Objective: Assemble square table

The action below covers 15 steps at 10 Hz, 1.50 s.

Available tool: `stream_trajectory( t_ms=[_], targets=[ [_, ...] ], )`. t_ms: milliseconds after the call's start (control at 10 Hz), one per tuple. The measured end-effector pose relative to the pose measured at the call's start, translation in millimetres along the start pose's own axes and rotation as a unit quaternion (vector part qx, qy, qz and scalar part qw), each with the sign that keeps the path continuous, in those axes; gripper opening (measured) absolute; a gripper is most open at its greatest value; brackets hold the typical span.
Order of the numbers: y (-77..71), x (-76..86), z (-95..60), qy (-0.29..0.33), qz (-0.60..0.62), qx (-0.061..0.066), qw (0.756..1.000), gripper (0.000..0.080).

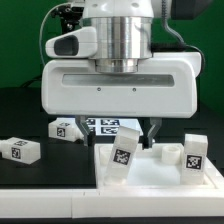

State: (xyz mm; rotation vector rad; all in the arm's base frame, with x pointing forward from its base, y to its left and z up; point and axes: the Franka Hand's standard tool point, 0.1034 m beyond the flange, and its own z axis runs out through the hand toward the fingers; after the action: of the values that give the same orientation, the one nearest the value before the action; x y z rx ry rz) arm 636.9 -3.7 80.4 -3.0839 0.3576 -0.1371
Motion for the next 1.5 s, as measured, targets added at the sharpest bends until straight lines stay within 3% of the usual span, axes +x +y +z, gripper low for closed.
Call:
stream_trajectory(
  t_ms=[100, 200, 300, 400, 500, 700, 900, 1100, 1200, 1400, 1500],
  targets=[
    [-0.5, -0.6, 0.7, 0.0, 0.006, 0.0, 1.0, 0.0649],
    [0.0, -0.5, 0.7, 0.0, 0.007, 0.0, 1.0, 0.0553],
    [-0.3, -0.5, 0.8, 0.0, 0.031, 0.0, 1.0, 0.0553],
    [-0.4, -0.6, 0.8, 0.0, 0.062, 0.0, 0.998, 0.0371],
    [-0.4, -0.7, 1.0, 0.0, 0.098, 0.0, 0.995, 0.0283],
    [-1.5, -0.9, 1.7, 0.002, 0.166, 0.0, 0.986, 0.0284],
    [-1.8, -2.2, 1.5, 0.02, 0.296, -0.002, 0.955, 0.0284],
    [-0.4, -2.6, 1.7, 0.017, 0.432, 0.006, 0.902, 0.0284],
    [0.0, -2.8, 1.9, 0.009, 0.5, 0.017, 0.866, 0.0284],
    [-5.1, -4.1, 2.7, -0.006, 0.639, 0.041, 0.768, 0.0285],
    [-8.2, -5.0, 2.9, -0.008, 0.664, 0.042, 0.747, 0.0286]
  ],
)
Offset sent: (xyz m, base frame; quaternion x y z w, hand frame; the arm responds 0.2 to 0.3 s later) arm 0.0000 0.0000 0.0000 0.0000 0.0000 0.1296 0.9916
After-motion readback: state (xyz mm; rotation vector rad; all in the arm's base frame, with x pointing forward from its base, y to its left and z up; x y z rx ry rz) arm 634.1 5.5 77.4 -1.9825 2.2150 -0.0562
